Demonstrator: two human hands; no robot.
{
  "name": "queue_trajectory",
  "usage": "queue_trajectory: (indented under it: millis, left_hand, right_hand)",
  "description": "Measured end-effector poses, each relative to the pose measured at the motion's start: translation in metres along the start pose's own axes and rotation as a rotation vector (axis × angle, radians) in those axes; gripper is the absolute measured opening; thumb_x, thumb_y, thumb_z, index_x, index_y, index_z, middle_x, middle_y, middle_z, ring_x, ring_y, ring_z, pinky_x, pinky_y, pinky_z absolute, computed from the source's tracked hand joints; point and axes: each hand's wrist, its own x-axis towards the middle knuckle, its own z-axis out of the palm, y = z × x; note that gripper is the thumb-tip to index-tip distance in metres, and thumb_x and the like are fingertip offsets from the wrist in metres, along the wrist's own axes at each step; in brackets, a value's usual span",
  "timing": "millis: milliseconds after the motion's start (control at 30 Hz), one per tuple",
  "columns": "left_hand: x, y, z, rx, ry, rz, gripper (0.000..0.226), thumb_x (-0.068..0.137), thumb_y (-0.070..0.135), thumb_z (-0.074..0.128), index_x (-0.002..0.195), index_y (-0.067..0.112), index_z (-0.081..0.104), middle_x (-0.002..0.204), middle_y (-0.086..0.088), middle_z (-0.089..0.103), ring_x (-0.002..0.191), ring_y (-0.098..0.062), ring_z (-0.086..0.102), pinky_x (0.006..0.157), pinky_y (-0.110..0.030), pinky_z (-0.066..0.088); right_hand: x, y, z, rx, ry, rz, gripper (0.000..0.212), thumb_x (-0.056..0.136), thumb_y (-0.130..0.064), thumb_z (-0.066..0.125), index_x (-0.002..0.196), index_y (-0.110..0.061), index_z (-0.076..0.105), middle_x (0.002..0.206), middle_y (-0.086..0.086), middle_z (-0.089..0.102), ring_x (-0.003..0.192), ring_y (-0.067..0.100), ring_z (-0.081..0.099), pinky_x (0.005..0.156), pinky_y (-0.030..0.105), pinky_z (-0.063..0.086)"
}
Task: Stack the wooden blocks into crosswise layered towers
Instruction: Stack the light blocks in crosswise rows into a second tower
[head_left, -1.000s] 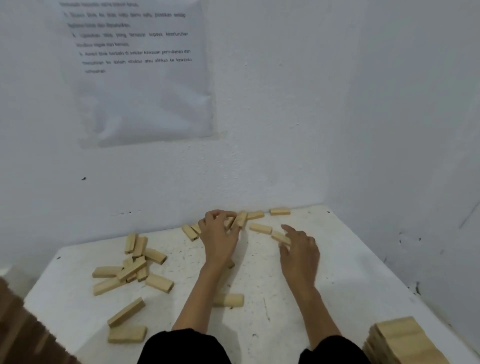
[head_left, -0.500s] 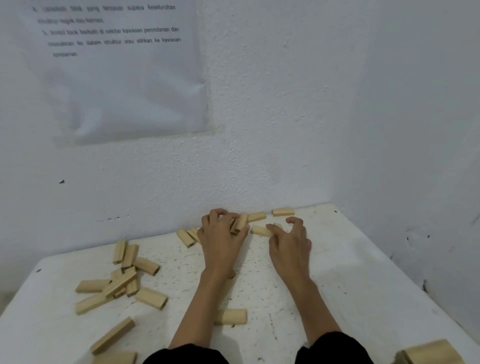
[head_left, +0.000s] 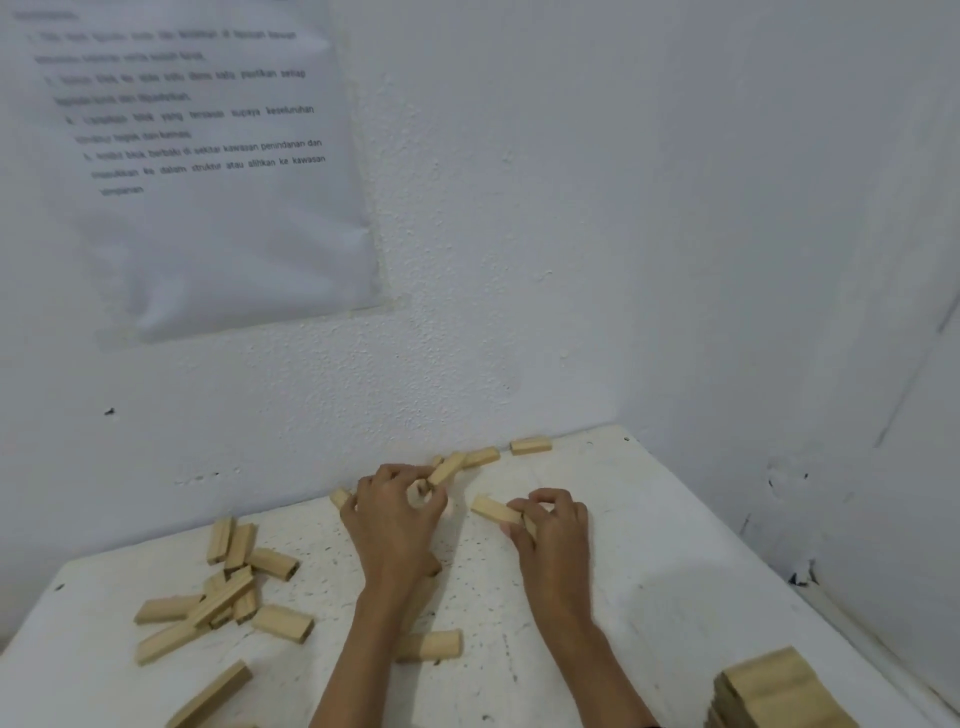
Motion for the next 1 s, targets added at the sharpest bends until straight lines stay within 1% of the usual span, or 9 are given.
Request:
queue_trajectory:
  millis: [133, 200, 267, 433, 567, 700, 833, 933, 1000]
  left_hand:
    - [-0.031, 0.003, -0.034, -0.116, -0.014, -0.02, 0.021, 0.08, 0.029, 0.072, 0.1, 0.025, 0.073, 0.092, 0.006, 0.067, 0.087, -0.014, 0.059, 0.085, -0.046, 0.046]
    - [-0.051, 0.002, -0.052, -0.084, -0.028, -0.02, 0.021, 0.078, 0.029, 0.074, 0.098, 0.024, 0.074, 0.089, 0.008, 0.066, 0.083, -0.012, 0.059, 0.081, -0.043, 0.048]
    - [-0.074, -0.001, -0.071, -0.033, -0.058, -0.015, 0.021, 0.078, 0.029, 0.074, 0.098, 0.026, 0.073, 0.086, 0.011, 0.064, 0.081, -0.01, 0.058, 0.078, -0.04, 0.048]
    - [-0.136, -0.006, -0.116, 0.05, -0.203, 0.027, 0.021, 0.078, 0.032, 0.074, 0.097, 0.039, 0.07, 0.081, 0.024, 0.058, 0.08, 0.002, 0.054, 0.072, -0.027, 0.044]
    - [-0.181, -0.01, -0.137, 0.008, -0.401, 0.083, 0.021, 0.076, 0.036, 0.073, 0.09, 0.05, 0.066, 0.081, 0.027, 0.06, 0.086, 0.002, 0.054, 0.074, -0.012, 0.039]
    - [-0.204, -0.012, -0.142, -0.042, -0.519, 0.098, 0.03, 0.075, 0.034, 0.076, 0.082, 0.057, 0.058, 0.088, 0.026, 0.062, 0.096, 0.006, 0.049, 0.081, -0.01, 0.037]
    - [-0.206, -0.004, -0.141, -0.078, -0.49, 0.075, 0.027, 0.07, 0.037, 0.078, 0.088, 0.049, 0.063, 0.094, 0.028, 0.058, 0.097, 0.009, 0.048, 0.083, -0.012, 0.036]
    - [-0.206, 0.0, -0.137, -0.163, -0.424, 0.018, 0.037, 0.065, 0.032, 0.083, 0.095, 0.042, 0.063, 0.093, 0.026, 0.057, 0.094, 0.008, 0.05, 0.078, -0.014, 0.041]
    - [-0.205, 0.003, -0.134, -0.214, -0.412, -0.026, 0.04, 0.065, 0.027, 0.084, 0.097, 0.04, 0.063, 0.092, 0.024, 0.057, 0.09, 0.007, 0.051, 0.076, -0.014, 0.042]
  right_hand:
    - [-0.038, -0.007, -0.015, 0.052, -0.009, -0.04, 0.024, 0.067, -0.005, 0.081, 0.088, -0.015, 0.074, 0.098, 0.002, 0.06, 0.087, 0.013, 0.042, 0.075, 0.001, 0.029]
    - [-0.056, -0.008, -0.022, 0.026, -0.028, -0.095, 0.037, 0.049, -0.002, 0.089, 0.077, -0.02, 0.073, 0.087, -0.001, 0.061, 0.077, 0.012, 0.045, 0.073, 0.002, 0.027]
    - [-0.073, -0.007, -0.033, 0.01, -0.033, -0.121, 0.041, 0.043, -0.002, 0.091, 0.074, -0.021, 0.072, 0.085, -0.003, 0.06, 0.072, 0.011, 0.045, 0.071, 0.003, 0.027]
    - [-0.107, -0.001, -0.061, 0.052, -0.158, -0.085, 0.021, 0.08, -0.009, 0.07, 0.1, -0.016, 0.072, 0.108, -0.005, 0.049, 0.097, 0.011, 0.035, 0.08, 0.009, 0.029]
    - [-0.122, -0.001, -0.077, 0.041, -0.203, -0.117, 0.021, 0.081, -0.012, 0.07, 0.101, -0.017, 0.071, 0.108, -0.006, 0.049, 0.095, 0.009, 0.034, 0.074, 0.007, 0.031]
    - [-0.132, -0.001, -0.081, 0.07, -0.282, -0.173, 0.024, 0.076, -0.013, 0.075, 0.1, -0.016, 0.073, 0.108, -0.003, 0.053, 0.095, 0.011, 0.041, 0.072, 0.004, 0.031]
    - [-0.136, -0.006, -0.085, 0.168, -0.408, -0.203, 0.039, 0.078, -0.018, 0.074, 0.116, -0.022, 0.064, 0.115, -0.012, 0.046, 0.103, 0.008, 0.047, 0.082, 0.004, 0.035]
    - [-0.138, 0.0, -0.088, 0.192, -0.336, -0.176, 0.041, 0.08, -0.021, 0.073, 0.118, -0.027, 0.06, 0.106, -0.011, 0.046, 0.101, 0.009, 0.047, 0.081, 0.009, 0.039]
    - [-0.14, 0.004, -0.088, 0.127, -0.289, -0.162, 0.032, 0.083, -0.019, 0.07, 0.114, -0.023, 0.065, 0.1, -0.007, 0.049, 0.095, 0.012, 0.047, 0.075, 0.008, 0.036]
